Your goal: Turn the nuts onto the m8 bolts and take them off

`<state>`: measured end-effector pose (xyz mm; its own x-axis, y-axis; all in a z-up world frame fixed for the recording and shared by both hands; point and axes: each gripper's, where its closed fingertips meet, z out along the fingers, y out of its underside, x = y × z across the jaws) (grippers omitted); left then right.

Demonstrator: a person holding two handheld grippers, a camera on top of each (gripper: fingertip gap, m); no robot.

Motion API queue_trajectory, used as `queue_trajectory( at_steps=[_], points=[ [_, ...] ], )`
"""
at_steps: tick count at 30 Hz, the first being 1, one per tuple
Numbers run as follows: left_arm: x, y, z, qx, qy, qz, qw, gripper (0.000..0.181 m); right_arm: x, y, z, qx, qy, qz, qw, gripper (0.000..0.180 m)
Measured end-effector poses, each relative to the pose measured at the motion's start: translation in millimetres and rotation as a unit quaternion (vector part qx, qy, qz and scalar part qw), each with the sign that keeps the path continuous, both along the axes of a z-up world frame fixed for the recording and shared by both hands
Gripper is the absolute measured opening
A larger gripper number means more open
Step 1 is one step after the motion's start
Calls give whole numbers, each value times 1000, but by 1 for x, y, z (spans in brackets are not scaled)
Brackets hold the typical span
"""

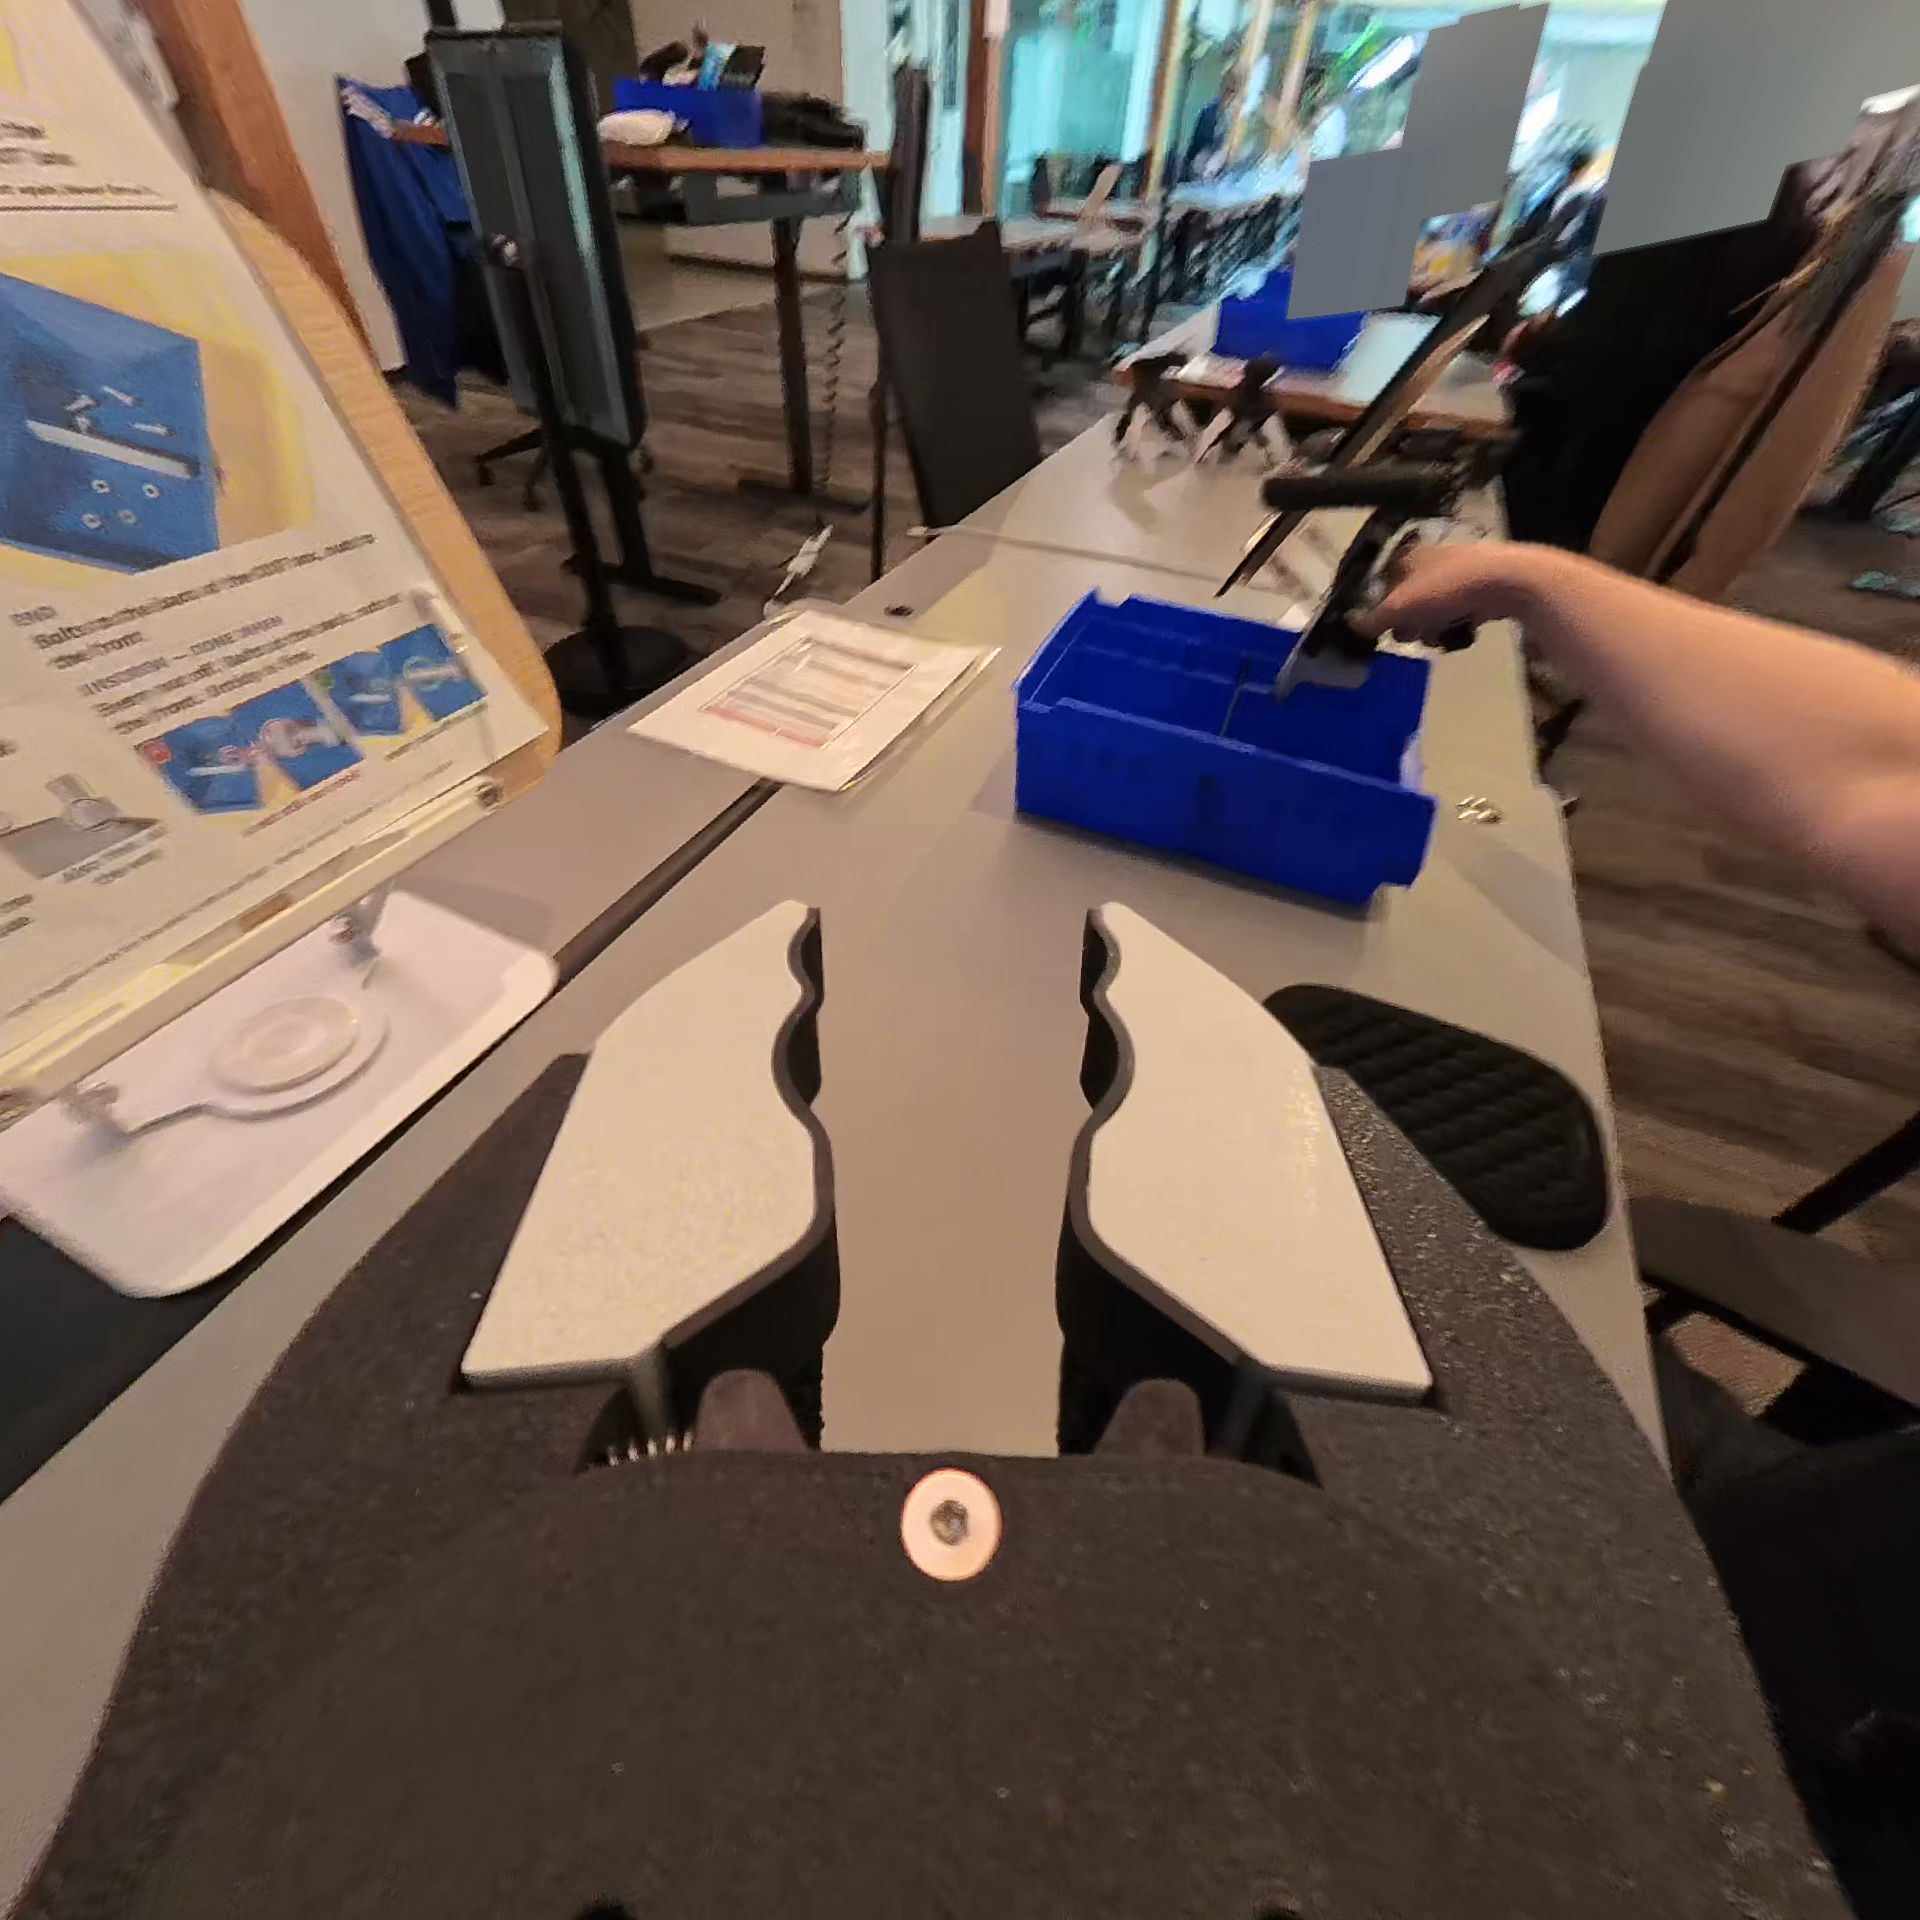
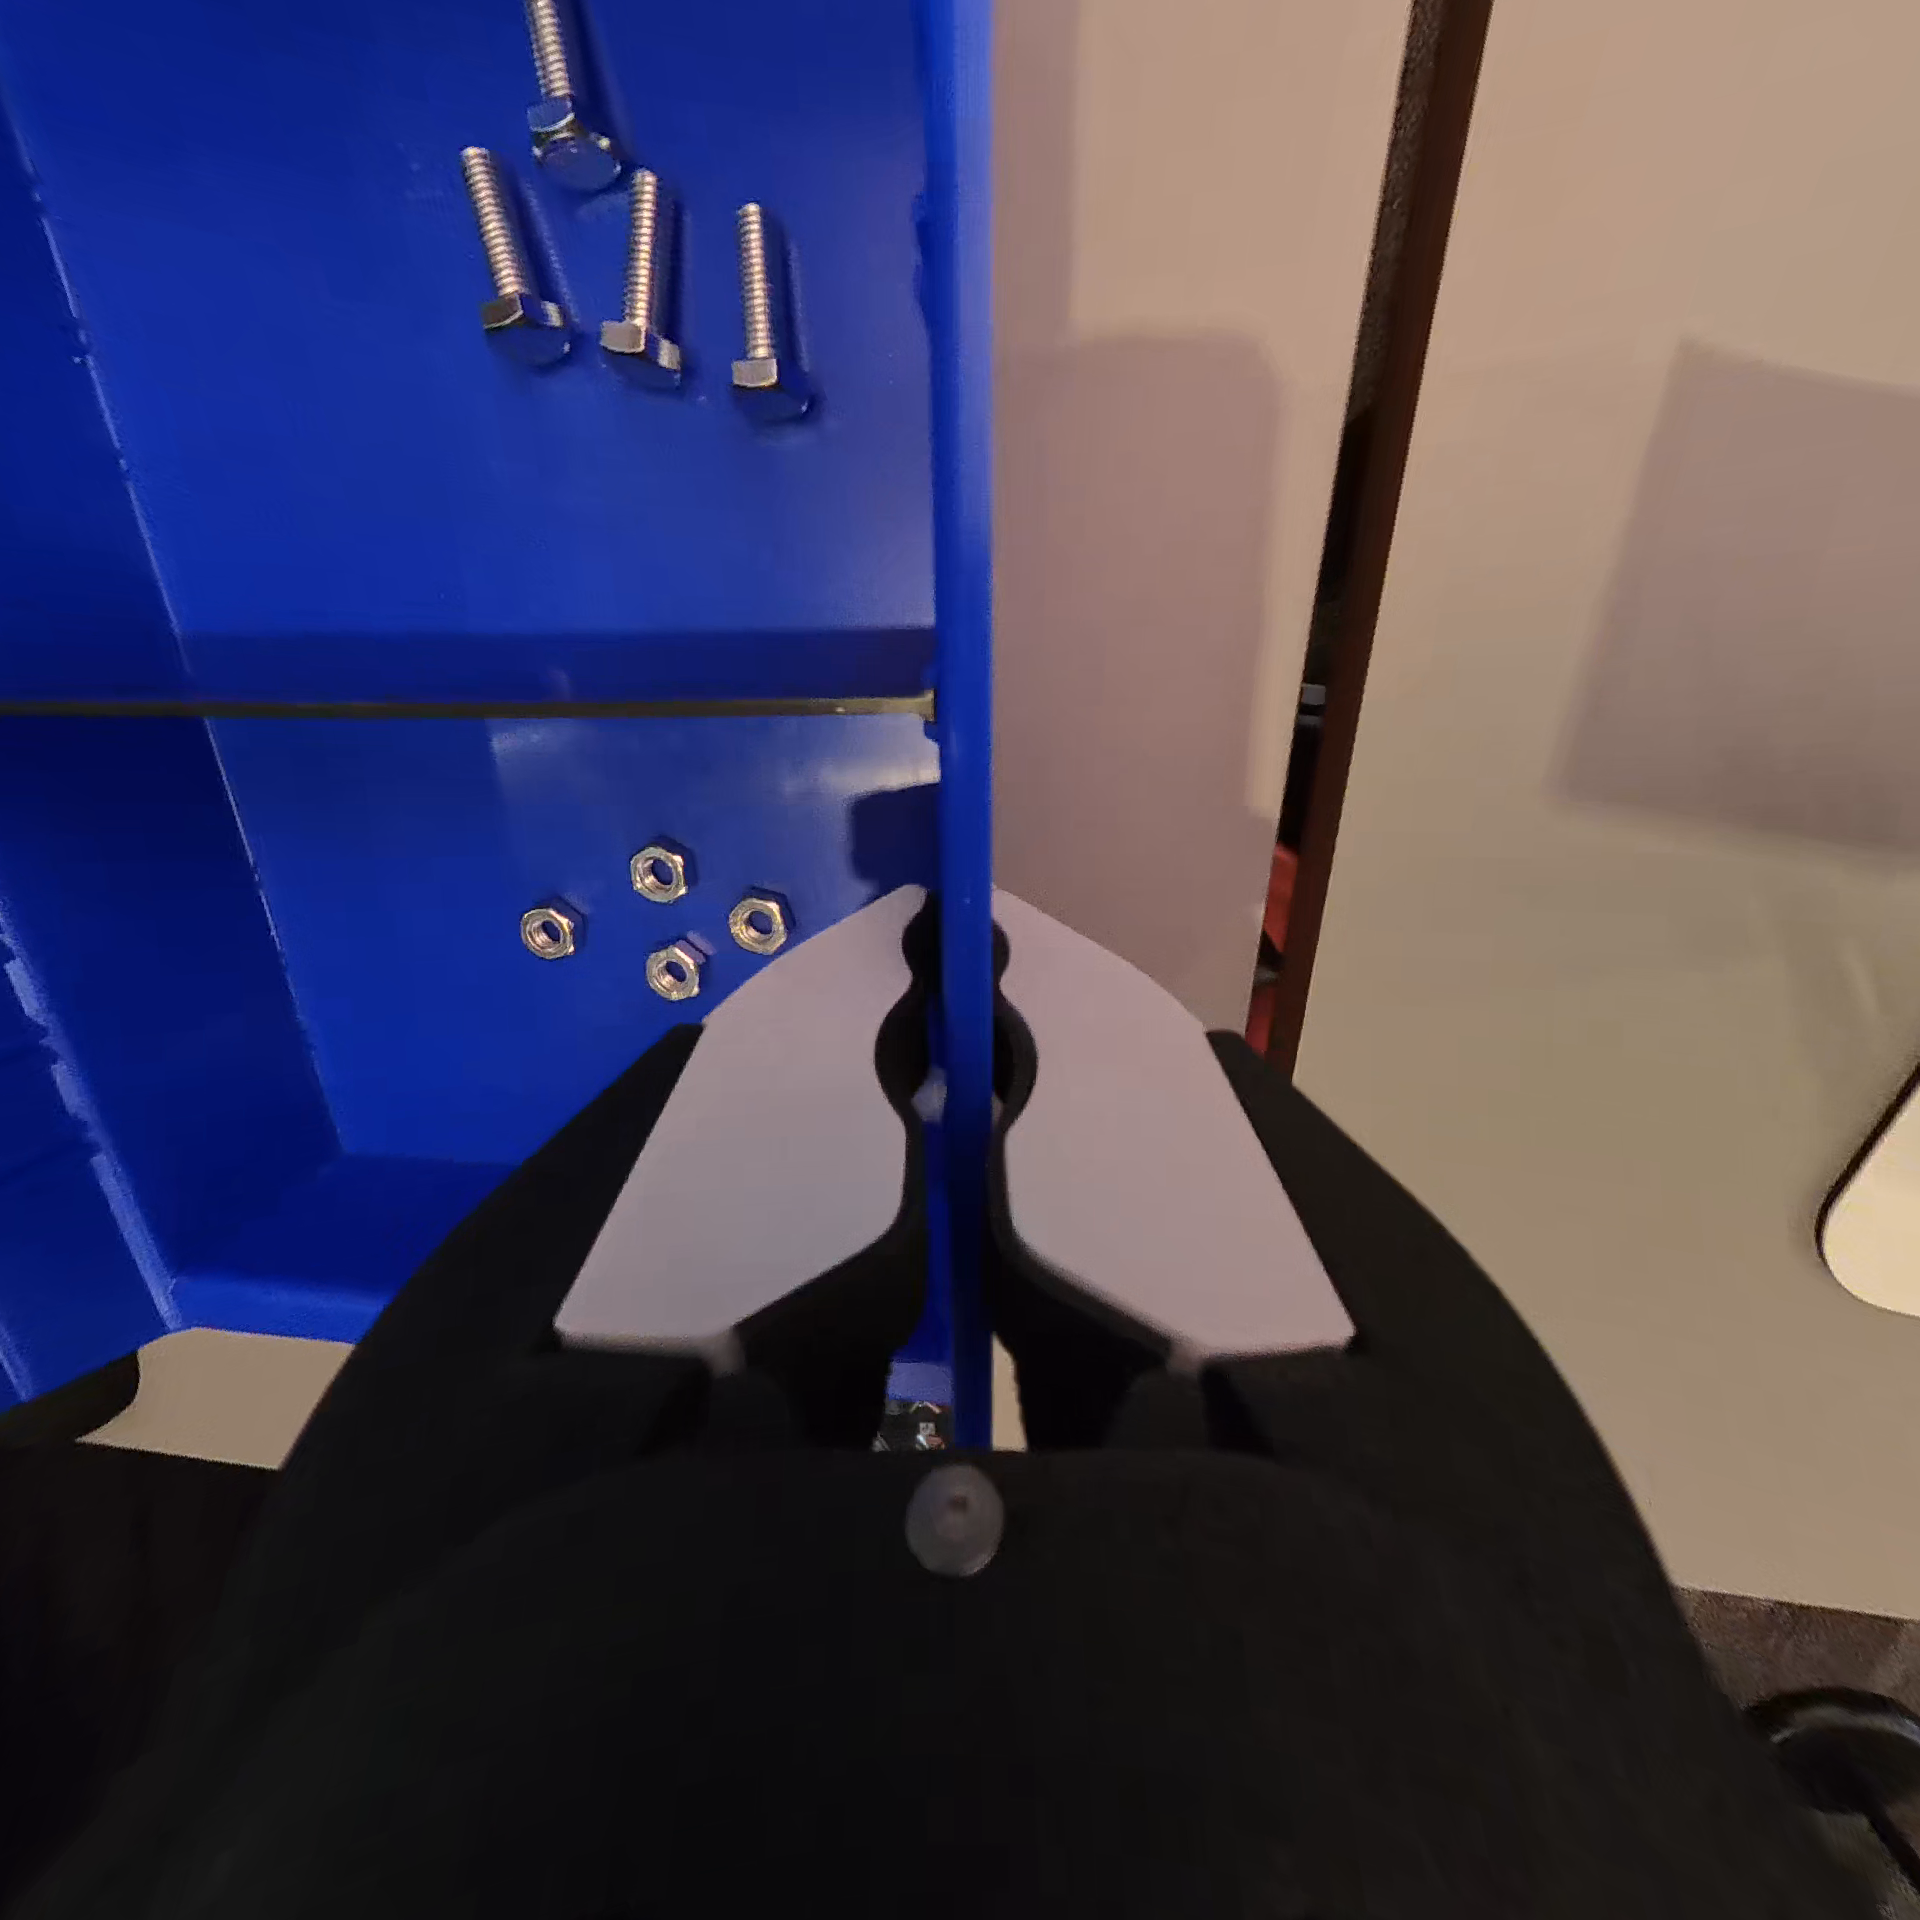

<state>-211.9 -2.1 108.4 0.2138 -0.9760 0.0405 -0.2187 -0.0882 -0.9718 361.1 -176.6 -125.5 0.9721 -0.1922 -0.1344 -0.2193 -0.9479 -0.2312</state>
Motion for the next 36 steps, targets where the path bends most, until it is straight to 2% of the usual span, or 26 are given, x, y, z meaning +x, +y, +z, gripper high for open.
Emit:
queue_trajectory(
  at_steps=[3, 6, 7, 9, 11, 13, 15, 18, 20, 22, 23, 24, 26, 30, 36],
  points=[
    [-33, 20, -6, 30, 72, 95, 992, 49, 1, 2, -1, -9, -22, -4, 1000, 5],
    [-99, 47, -20, 35, 160, 228, 960, 51, -1, 3, 0, -13, -21, -14, 1000, 5],
    [-129, 55, -25, 36, 192, 281, 940, 52, -1, 3, 0, -13, -19, -17, 1000, 5],
    [-200, 69, -40, 41, 266, 401, 876, 53, -2, 3, 0, -12, -16, -23, 1000, 5],
    [-252, 72, -58, 19, 291, 481, 827, 50, -2, 3, 0, -12, -20, -22, 999, 5],
    [-270, 68, -87, -41, 285, 490, 823, 48, -2, 4, 0, -8, -22, -24, 999, 5],
    [-289, 65, -120, -98, 312, 498, 803, 46, -2, 5, 0, -8, -21, -23, 999, 5],
    [-296, 61, -155, -168, 327, 486, 793, 48, -3, 4, 0, -9, -20, -21, 1000, 5],
    [-303, 56, -177, -206, 357, 479, 775, 45, -3, 4, 0, -6, -20, -20, 1000, 5],
    [-310, 48, -198, -245, 394, 467, 753, 31, -3, 4, 0, -3, -21, -17, 1000, 5],
    [-313, 47, -206, -258, 406, 461, 745, 19, -3, 4, 0, -3, -21, -15, 1000, 5],
    [-316, 48, -209, -258, 410, 466, 741, 7, -4, 5, 0, -3, -22, -13, 1000, 5],
    [-315, 52, -209, -270, 394, 469, 743, 7, -4, 4, 0, -4, -21, -9, 1000, 5],
    [-304, 65, -209, -267, 403, 483, 730, 7, -4, 4, 0, -4, -21, -4, 1000, 5],
    [-248, 74, -210, -257, 422, 485, 722, 9, -4, 4, -1, -8, -17, -3, 1000, 5]
  ],
)
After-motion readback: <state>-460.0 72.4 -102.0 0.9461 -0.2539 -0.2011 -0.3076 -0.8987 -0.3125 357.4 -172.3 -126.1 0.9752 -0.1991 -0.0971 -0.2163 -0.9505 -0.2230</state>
